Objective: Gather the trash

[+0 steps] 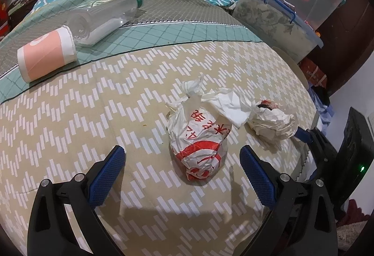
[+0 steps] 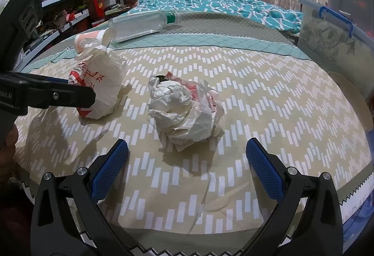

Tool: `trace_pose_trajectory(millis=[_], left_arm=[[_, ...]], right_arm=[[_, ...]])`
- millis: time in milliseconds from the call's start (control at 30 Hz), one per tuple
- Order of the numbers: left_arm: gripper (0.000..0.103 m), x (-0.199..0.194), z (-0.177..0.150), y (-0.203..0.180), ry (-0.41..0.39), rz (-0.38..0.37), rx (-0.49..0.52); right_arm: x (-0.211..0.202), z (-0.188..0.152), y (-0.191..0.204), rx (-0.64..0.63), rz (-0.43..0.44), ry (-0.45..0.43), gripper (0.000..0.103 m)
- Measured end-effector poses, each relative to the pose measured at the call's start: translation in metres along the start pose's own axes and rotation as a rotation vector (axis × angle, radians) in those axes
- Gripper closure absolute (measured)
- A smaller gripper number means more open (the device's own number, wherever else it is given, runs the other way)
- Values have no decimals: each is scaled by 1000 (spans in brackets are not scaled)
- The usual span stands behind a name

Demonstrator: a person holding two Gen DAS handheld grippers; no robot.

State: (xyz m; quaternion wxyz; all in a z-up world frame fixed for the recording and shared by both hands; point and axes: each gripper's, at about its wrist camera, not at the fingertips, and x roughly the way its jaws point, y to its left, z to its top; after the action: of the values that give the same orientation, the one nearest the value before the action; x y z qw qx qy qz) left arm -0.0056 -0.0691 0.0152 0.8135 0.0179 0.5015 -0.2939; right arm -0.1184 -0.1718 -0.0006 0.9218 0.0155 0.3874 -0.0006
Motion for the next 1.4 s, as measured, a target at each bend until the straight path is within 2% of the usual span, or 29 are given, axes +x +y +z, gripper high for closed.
trace_pose_trajectory(millis=[267,400,567,633,733,800,833,867,900,967,1000,1167,1267,1400], left_arm=[[8,1,0,-2,-1,-22,-2],[9,1,-2,-1,-5,-23,7],[9,4,-4,-8,7,39,58],[9,6,-3,-14,19,68,70],[10,5,1,-16,14,43,64],[19,2,5,-15,2,30,58],[23,2,9,-17,4,31,59],[31,5,12,-18,14,38,63],[42,8,14,-19,28,45,67],[51,15,20,-21,51,49,65],[64,15,22,-23,55,35,65],[69,17,42,-48,45,-11,117],[69,25,65,-74,48,-67,158],[69,46,101,-122,54,-123,234]], right_arm=[[-4,4,-14,80,9,0,4],[-4,9,-14,76,15,-6,5],[1,17,-11,57,27,-4,19],[1,22,-11,58,40,-11,21],[2,30,-10,43,54,-28,21],[4,33,-10,30,59,-30,24],[7,34,-10,24,73,-18,37],[8,34,-10,24,78,-10,50],[6,35,-12,31,85,-22,51],[0,35,-17,48,102,-41,57],[-2,34,-20,57,100,-51,57],[-6,27,-56,161,83,-79,58],[-12,26,-92,240,56,-111,58],[-28,26,-159,345,-32,-174,58]])
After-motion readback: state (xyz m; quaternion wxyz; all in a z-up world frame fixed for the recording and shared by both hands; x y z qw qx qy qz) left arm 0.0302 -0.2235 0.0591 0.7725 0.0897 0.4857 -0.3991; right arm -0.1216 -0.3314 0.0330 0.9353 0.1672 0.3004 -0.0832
